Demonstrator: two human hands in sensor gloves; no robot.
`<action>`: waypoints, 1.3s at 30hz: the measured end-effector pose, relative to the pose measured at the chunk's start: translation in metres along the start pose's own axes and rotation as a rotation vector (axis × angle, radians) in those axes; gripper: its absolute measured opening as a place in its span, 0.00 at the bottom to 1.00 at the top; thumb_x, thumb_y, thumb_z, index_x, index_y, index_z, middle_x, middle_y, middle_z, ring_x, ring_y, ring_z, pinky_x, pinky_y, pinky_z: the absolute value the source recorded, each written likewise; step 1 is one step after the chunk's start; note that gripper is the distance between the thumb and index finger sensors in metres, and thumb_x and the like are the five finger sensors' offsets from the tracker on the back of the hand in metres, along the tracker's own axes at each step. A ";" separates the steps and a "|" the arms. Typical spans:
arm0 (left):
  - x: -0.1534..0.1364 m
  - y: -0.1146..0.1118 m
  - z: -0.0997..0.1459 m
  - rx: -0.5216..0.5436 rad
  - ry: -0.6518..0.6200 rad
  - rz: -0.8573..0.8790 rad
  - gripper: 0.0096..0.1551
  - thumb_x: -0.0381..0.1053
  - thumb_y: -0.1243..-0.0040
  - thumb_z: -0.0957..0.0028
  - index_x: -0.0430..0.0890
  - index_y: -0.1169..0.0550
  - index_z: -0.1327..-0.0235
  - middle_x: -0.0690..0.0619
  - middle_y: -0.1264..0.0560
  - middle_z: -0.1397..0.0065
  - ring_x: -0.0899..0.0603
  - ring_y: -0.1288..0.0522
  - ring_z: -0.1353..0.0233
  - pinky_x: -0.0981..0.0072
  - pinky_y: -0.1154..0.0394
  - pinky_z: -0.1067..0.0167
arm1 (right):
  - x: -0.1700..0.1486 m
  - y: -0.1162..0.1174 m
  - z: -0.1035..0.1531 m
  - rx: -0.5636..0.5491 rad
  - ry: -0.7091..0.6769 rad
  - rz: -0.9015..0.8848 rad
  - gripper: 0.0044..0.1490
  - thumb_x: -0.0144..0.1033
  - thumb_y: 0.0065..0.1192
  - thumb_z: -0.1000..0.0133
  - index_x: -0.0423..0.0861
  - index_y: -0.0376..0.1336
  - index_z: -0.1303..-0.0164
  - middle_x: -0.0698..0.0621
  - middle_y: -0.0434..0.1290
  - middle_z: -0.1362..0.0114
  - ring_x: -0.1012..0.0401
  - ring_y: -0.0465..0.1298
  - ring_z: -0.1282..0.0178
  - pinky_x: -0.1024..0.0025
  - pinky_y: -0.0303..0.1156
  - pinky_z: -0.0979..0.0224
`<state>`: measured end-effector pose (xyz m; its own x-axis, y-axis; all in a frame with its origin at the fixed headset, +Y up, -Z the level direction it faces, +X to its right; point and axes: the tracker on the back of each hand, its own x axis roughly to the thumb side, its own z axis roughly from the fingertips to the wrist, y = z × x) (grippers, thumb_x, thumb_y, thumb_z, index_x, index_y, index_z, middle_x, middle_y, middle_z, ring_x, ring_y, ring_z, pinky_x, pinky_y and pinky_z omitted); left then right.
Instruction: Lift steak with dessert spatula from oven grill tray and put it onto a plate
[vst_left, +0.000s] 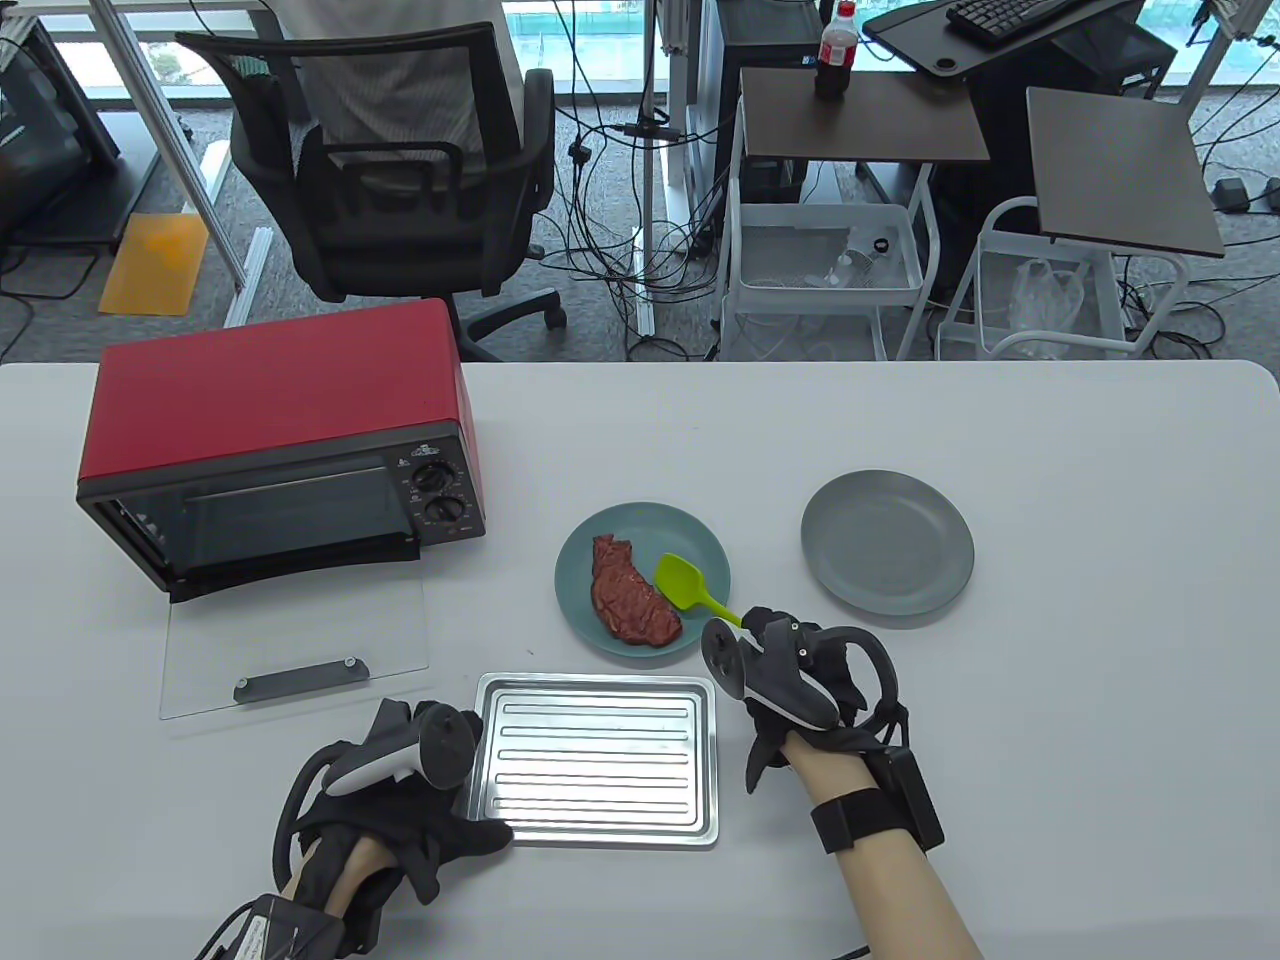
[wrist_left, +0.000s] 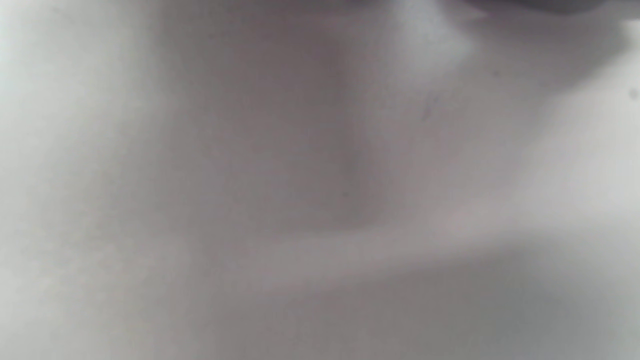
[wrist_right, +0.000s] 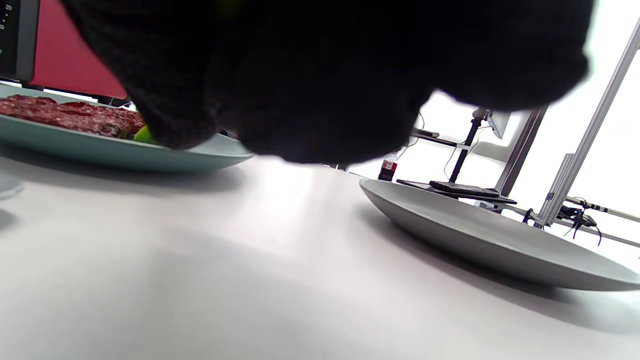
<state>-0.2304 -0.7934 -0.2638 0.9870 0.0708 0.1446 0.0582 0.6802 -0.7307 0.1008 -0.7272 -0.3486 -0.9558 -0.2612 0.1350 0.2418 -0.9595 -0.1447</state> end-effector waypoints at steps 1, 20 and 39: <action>0.000 0.000 0.000 0.000 0.000 0.000 0.65 0.90 0.63 0.60 0.59 0.79 0.38 0.50 0.82 0.25 0.30 0.81 0.21 0.16 0.65 0.33 | 0.000 0.000 0.000 -0.003 0.000 0.009 0.23 0.48 0.72 0.47 0.44 0.73 0.52 0.50 0.80 0.62 0.62 0.82 0.73 0.69 0.80 0.69; 0.000 -0.001 0.000 0.000 0.001 0.002 0.65 0.91 0.64 0.60 0.59 0.80 0.38 0.50 0.82 0.25 0.30 0.81 0.21 0.16 0.65 0.33 | -0.045 -0.014 0.017 -0.047 0.096 -0.053 0.23 0.49 0.71 0.47 0.44 0.72 0.51 0.50 0.80 0.62 0.63 0.82 0.73 0.69 0.81 0.69; 0.000 -0.001 0.000 0.002 0.000 0.004 0.65 0.91 0.64 0.60 0.59 0.80 0.38 0.50 0.83 0.25 0.30 0.81 0.21 0.16 0.65 0.33 | -0.133 -0.033 0.037 -0.111 0.385 -0.275 0.25 0.51 0.67 0.44 0.43 0.72 0.50 0.49 0.80 0.61 0.61 0.82 0.73 0.69 0.81 0.68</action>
<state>-0.2305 -0.7939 -0.2631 0.9872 0.0735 0.1418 0.0540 0.6817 -0.7296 0.2265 -0.6646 -0.3257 -0.9793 0.0786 -0.1865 -0.0277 -0.9648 -0.2613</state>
